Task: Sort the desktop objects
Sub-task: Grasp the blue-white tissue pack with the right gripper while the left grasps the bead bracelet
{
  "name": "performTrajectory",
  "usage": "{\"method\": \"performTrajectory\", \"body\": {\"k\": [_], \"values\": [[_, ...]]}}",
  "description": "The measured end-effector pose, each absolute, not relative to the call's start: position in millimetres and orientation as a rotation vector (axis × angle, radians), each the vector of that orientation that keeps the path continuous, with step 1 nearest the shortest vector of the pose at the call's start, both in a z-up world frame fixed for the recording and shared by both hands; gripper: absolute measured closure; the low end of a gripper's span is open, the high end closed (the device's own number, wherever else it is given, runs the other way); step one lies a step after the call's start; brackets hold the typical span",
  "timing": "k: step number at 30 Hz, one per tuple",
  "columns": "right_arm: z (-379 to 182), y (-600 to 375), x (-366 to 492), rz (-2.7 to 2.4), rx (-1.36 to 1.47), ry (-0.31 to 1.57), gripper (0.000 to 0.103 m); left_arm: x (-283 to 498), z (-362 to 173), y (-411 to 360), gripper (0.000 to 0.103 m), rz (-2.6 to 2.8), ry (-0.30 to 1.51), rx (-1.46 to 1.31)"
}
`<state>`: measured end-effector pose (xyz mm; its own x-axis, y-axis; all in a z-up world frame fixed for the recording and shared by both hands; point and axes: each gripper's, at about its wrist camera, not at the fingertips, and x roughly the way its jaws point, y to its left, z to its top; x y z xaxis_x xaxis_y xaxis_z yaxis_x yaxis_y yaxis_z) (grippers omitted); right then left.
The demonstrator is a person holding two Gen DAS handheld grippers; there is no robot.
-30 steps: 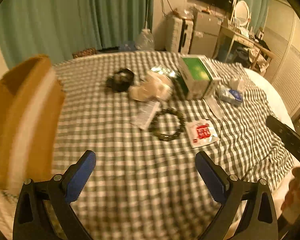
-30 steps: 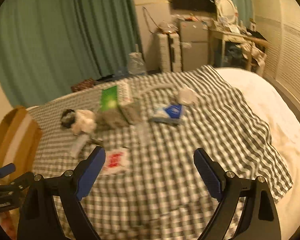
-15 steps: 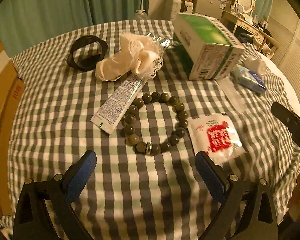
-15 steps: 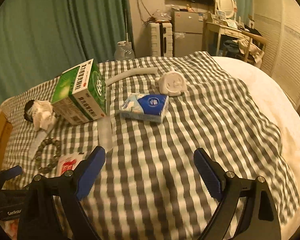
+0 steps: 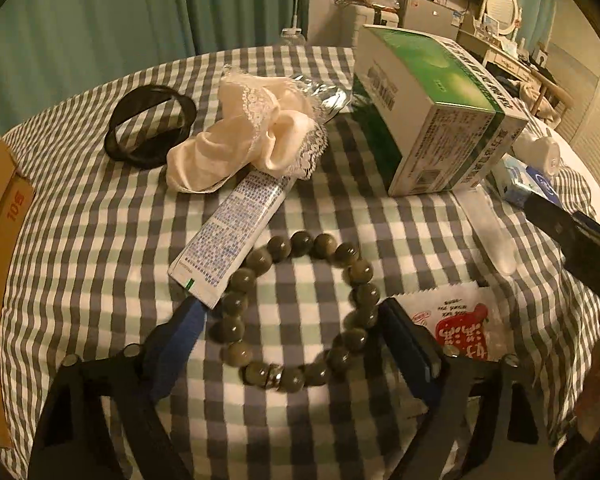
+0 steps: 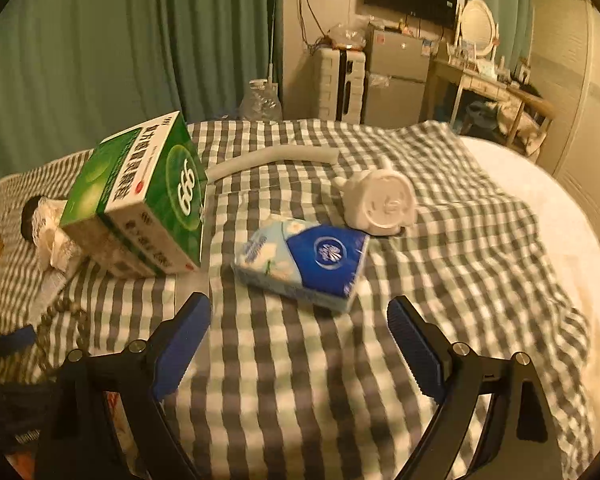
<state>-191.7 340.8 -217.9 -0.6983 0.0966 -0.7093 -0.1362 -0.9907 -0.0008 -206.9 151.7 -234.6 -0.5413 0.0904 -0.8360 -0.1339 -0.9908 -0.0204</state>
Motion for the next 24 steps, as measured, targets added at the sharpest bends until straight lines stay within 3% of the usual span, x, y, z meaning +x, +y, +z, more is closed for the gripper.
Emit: {"method": "performTrajectory", "body": {"k": [5, 7, 12, 14, 15, 19, 22, 24], "values": [[-219, 339, -210, 2.777, -1.131, 0.062, 0.013, -207, -234, 154, 0.035, 2.631, 0.077, -1.409], [-224, 337, -217, 2.740, -1.133, 0.061, 0.013, -207, -231, 152, 0.054, 2.629, 0.056, -1.411], [-240, 336, -231, 2.652, -1.185, 0.028, 0.013, -199, -228, 143, 0.075, 2.604, 0.031, -1.396], [-239, 340, -228, 2.656, -1.170, 0.068, 0.016, -192, -226, 131, 0.078, 2.586, 0.021, -1.395], [-237, 342, -226, 2.655, -1.160, 0.083, 0.025, -191, -225, 127, 0.080, 2.577, 0.015, -1.398], [-231, 349, -220, 2.625, -1.137, 0.123, 0.026, -178, -223, 113, 0.082, 2.556, -0.027, -1.424], [-228, 354, -212, 2.624, -1.148, 0.166, 0.027, -168, -219, 97, 0.092, 2.552, -0.047, -1.424], [-225, 354, -205, 2.623, -1.149, 0.164, 0.027, -162, -217, 91, 0.092, 2.545, -0.051, -1.423]]}}
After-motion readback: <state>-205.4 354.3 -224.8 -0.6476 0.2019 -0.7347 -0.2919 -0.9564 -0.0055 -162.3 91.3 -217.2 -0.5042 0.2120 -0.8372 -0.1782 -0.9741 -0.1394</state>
